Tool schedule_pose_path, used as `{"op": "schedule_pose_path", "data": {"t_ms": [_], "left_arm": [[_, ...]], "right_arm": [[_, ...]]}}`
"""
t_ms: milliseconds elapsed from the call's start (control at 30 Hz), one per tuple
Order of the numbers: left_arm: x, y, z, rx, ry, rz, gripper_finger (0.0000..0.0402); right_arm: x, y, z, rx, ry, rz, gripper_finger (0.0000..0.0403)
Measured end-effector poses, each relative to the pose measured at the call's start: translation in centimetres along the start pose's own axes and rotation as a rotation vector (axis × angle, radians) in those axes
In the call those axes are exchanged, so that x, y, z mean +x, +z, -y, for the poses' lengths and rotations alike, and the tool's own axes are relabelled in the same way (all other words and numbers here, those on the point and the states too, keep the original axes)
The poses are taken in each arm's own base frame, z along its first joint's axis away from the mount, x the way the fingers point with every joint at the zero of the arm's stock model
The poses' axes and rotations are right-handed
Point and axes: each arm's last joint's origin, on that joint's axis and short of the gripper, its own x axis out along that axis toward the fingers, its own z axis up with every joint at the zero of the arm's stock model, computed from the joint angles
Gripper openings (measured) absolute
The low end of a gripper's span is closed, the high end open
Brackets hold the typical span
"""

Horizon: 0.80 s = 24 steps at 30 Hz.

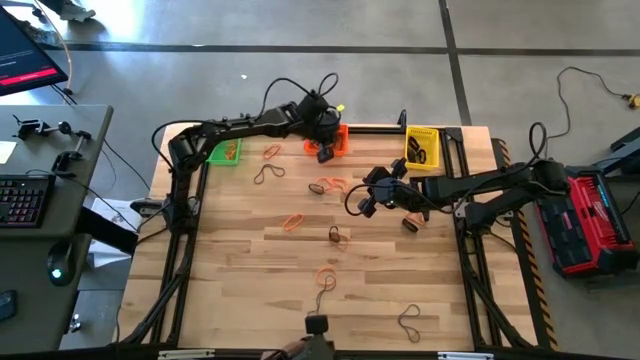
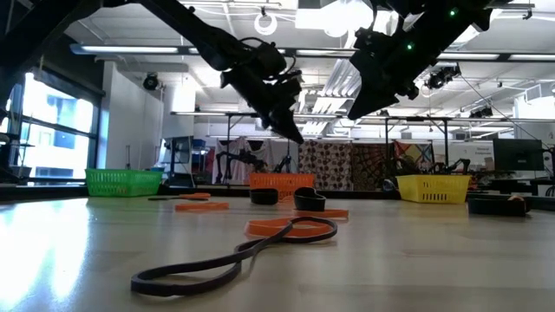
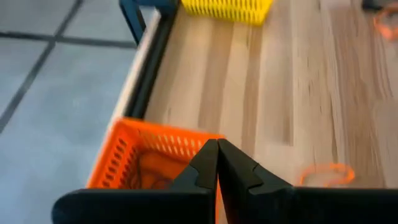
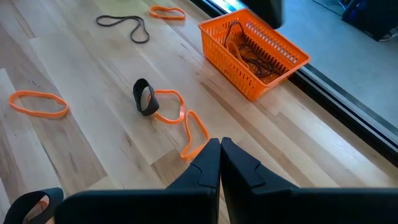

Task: Sort rubber bands into baskets
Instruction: Put the top center orange rubber band into the green bin

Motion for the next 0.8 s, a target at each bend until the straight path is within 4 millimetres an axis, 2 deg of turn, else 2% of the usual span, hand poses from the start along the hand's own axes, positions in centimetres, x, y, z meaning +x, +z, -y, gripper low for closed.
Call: {"op": "schedule_pose_path", "data": {"t_ms": [133,267,367,467,567,800], "left_arm": [[-0.1,0.6,-0.4,-0.015,0.026,0.068,0.0000],[0.0,0.5,-0.4,-0.003,0.024,0.056,0.0000],[0.6,-0.6,-0.2,0.004,0.032,0.080,0.0000],[1.0,-2.7,0.3,-0.033,0.035,0.099,0.0000],[-0.2,-4.0,1.1,-0.003,0.053,0.149,0.0000],[-5.2,-7.6,3.9,0.012,0.067,0.248,0.0000]], "right_arm": [[0.0,0.0,0.0,0.000,0.000,0.000,0.0000],[0.0,0.1,0.0,0.002,0.003,0.008,0.0000],[0.0,0.3,-0.1,0.003,0.014,0.023,0.0000],[0.0,0.4,-0.2,0.011,0.024,0.035,0.0000],[-0.2,0.4,-0.4,0.005,0.031,0.039,0.0000],[-0.2,0.5,-0.5,-0.004,0.044,0.053,0.0000]]}}
